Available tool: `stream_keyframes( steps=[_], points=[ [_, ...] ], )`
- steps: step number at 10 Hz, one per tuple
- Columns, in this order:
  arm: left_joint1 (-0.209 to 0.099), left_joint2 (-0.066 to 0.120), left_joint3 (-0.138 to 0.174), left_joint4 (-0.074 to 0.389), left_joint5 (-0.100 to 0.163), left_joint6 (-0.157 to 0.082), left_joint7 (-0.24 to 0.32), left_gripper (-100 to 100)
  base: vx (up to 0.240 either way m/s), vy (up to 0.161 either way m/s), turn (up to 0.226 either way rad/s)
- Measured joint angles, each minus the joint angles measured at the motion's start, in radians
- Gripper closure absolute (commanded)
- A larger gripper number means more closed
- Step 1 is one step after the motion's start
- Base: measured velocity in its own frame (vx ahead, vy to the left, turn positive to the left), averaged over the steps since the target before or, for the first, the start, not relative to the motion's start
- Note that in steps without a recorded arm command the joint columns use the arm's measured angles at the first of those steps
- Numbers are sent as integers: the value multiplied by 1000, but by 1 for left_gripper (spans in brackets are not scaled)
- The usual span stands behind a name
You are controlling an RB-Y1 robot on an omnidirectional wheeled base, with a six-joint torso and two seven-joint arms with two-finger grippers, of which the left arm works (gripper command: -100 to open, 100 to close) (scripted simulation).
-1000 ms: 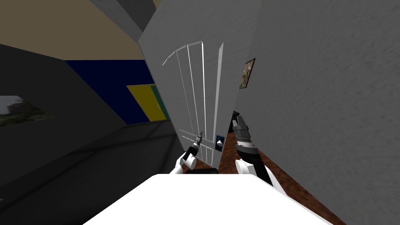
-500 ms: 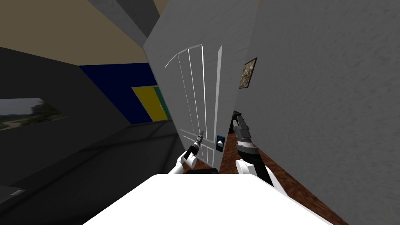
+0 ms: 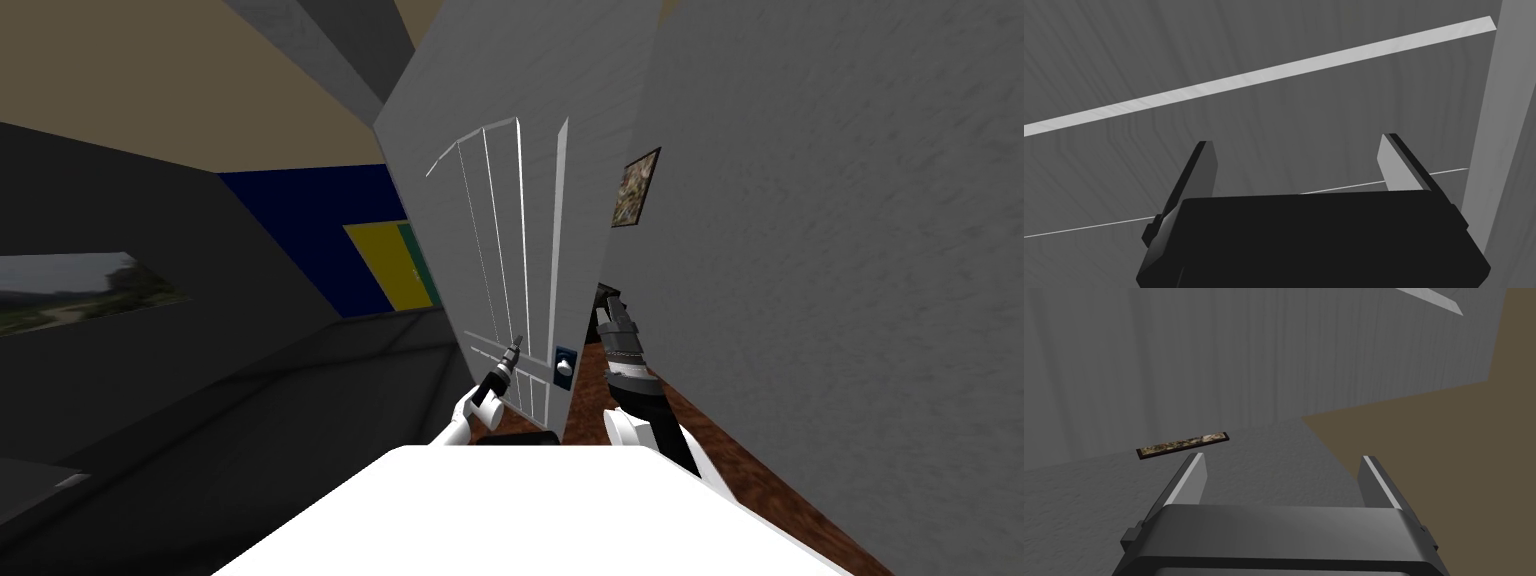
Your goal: Push the door open
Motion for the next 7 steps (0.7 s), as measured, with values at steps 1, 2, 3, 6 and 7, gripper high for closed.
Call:
stream_keyframes(
  steps=[1, 2, 3, 6, 7],
  points=[
    [-6, 0, -2, 5, -5, 0, 8, -100, 7, 8, 4],
    [-9, 0, -4, 9, -8, -1, 14, -100, -5, 9, -1],
    [-9, 0, -4, 9, -9, -1, 16, -100, -11, 15, -6],
    [-10, -1, -4, 10, -9, -1, 16, -100, -2, -2, -1],
    [-10, -1, -4, 10, -9, -1, 16, -100, 2, 8, 9]
  ],
)
